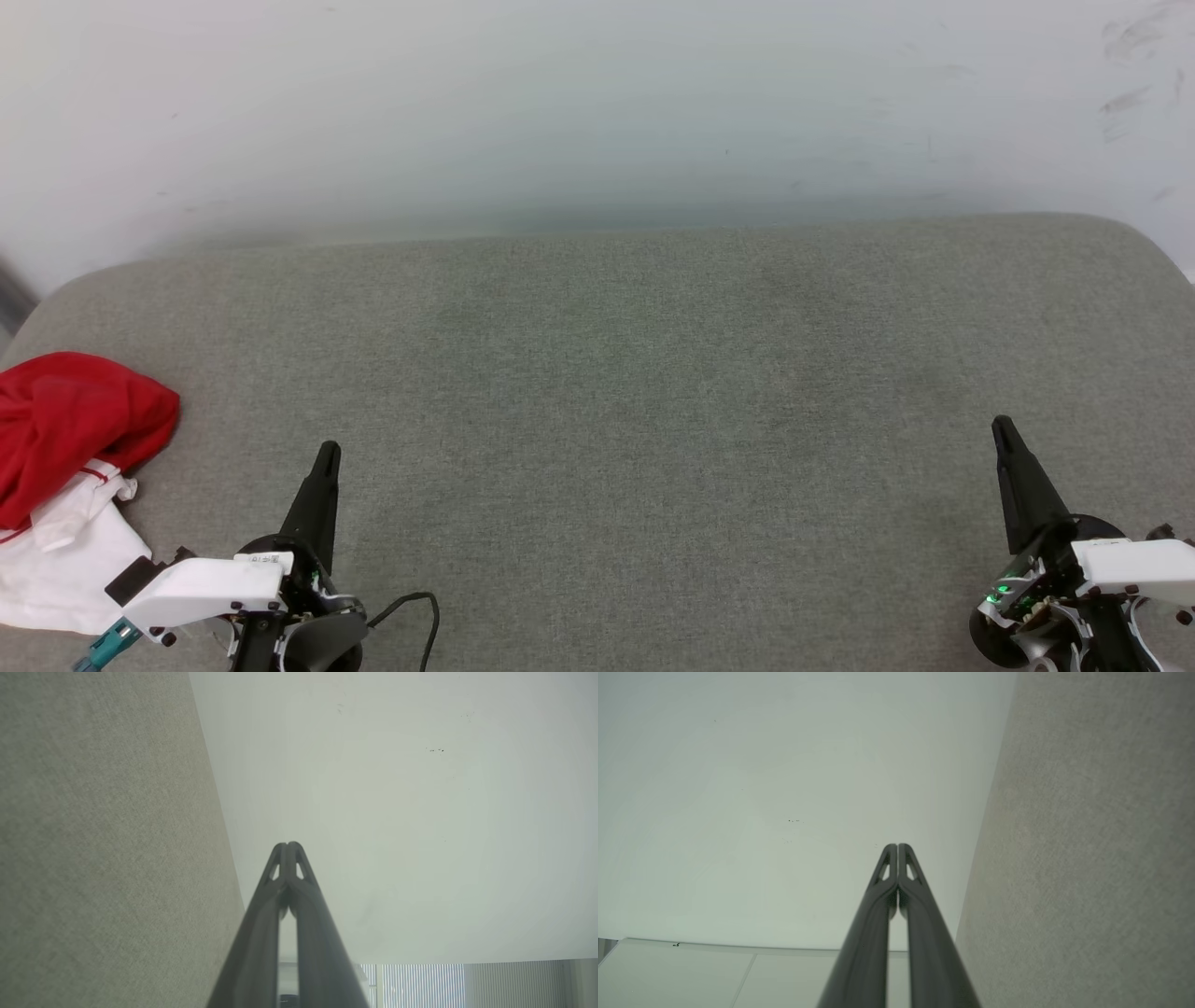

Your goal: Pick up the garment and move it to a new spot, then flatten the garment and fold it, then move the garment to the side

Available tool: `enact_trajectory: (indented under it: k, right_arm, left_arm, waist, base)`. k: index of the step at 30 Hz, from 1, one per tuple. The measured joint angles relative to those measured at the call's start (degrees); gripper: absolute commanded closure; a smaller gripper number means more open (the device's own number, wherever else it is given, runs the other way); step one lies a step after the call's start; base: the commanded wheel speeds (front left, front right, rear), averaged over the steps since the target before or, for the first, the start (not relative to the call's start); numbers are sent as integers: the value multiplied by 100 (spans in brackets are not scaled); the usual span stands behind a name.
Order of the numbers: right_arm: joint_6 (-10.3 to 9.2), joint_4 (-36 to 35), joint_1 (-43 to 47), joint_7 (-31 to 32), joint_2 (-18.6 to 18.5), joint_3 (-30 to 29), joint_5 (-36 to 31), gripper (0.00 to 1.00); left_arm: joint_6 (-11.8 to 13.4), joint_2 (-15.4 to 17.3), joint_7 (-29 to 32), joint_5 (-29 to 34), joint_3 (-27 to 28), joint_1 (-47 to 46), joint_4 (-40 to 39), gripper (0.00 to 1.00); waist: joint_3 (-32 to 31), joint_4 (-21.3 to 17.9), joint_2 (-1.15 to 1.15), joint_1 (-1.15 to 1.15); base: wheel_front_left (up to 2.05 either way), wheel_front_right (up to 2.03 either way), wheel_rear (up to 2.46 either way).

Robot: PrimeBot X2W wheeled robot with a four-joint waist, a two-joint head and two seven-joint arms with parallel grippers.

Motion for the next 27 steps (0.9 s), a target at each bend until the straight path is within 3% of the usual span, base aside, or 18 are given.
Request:
enact_trajectory:
  k: [27]
  right_arm:
    - [0, 0, 0, -1, 0, 0, 0, 100]
  left_arm:
    - [0, 0, 0, 0, -4, 0, 0, 100]
  waist:
    - [0, 0, 0, 0]
  base:
    - [0, 0, 0]
